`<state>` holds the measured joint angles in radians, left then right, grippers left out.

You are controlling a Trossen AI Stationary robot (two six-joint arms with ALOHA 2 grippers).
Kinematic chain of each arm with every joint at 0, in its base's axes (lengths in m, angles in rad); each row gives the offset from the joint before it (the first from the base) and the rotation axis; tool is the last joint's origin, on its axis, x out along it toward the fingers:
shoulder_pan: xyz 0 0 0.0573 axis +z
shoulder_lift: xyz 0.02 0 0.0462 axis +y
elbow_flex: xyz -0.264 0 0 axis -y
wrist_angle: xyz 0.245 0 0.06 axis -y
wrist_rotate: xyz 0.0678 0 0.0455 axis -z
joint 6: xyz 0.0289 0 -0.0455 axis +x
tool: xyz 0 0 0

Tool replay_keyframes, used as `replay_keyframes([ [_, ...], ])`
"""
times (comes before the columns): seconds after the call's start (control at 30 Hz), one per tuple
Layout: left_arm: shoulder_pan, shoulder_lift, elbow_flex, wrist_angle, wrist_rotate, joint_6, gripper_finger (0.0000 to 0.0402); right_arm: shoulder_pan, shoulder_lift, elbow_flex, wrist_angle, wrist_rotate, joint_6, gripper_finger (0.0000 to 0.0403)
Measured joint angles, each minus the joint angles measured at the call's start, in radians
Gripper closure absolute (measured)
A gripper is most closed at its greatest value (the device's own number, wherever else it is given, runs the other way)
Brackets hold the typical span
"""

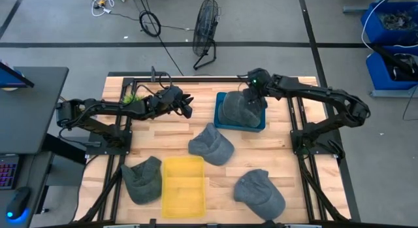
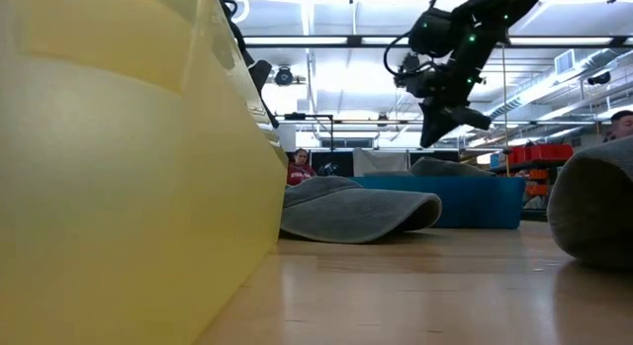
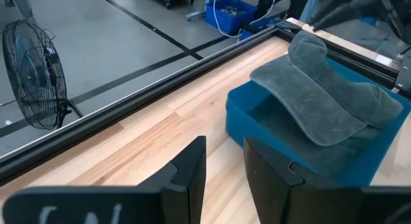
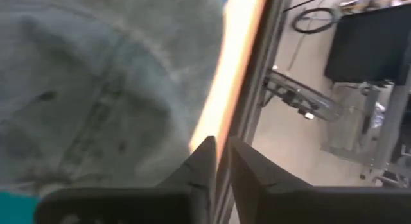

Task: Pick & Place hat
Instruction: Put the top dark gray cap into the blue bin

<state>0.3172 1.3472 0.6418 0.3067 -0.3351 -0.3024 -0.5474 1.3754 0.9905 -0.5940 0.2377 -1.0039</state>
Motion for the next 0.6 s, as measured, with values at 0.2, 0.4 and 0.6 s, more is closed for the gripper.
replay_keyframes([
  [0.2, 0.000, 0.000, 0.000, 0.001, 0.000, 0.000, 0.0291, 0.002, 0.000, 0.000, -0.032, 0.005, 0.083, 0.0297],
  [0.4, 0.000, 0.000, 0.000, 0.001, 0.000, 0.000, 0.0291, 0.002, 0.000, 0.000, -0.084, -0.100, 0.158, 0.0230],
  [0.6, 0.000, 0.000, 0.000, 0.001, 0.000, 0.000, 0.0291, 0.002, 0.012, 0.002, -0.051, -0.099, 0.158, 0.0204],
])
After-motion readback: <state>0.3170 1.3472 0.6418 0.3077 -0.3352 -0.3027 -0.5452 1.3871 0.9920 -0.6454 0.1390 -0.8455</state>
